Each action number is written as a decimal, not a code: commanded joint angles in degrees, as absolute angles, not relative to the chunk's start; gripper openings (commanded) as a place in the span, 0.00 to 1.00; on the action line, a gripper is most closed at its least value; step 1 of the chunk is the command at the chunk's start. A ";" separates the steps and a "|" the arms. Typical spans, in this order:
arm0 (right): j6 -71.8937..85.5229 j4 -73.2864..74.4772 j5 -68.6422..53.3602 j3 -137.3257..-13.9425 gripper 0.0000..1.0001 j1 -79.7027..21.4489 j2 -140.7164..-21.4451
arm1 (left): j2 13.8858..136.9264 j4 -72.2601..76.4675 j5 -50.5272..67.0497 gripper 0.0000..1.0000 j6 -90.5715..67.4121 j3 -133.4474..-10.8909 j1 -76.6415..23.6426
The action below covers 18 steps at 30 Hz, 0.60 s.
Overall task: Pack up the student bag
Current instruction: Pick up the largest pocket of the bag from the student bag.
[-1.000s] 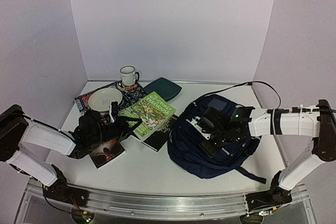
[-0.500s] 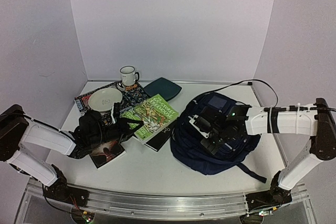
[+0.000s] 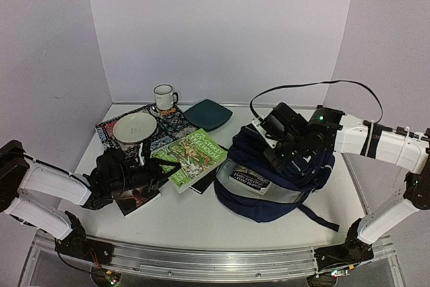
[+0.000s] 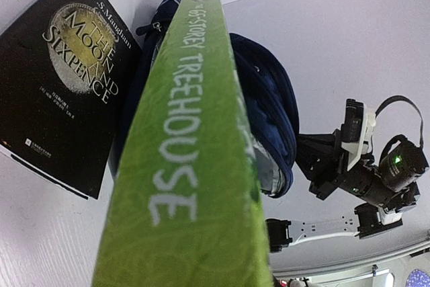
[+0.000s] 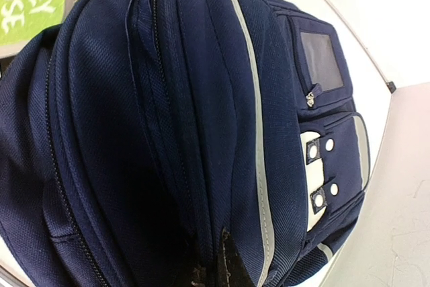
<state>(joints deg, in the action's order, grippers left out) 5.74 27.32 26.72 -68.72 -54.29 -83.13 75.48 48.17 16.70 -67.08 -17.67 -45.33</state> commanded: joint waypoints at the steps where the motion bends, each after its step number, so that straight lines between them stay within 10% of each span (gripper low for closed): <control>1: 6.09 22.36 29.35 -75.99 0.00 -53.78 -81.63 | 72.56 52.46 18.26 0.00 -68.95 -17.45 -47.27; 18: 9.50 16.76 21.19 -77.87 0.00 -53.09 -82.89 | 80.62 51.78 21.84 0.00 -69.24 -28.82 -53.85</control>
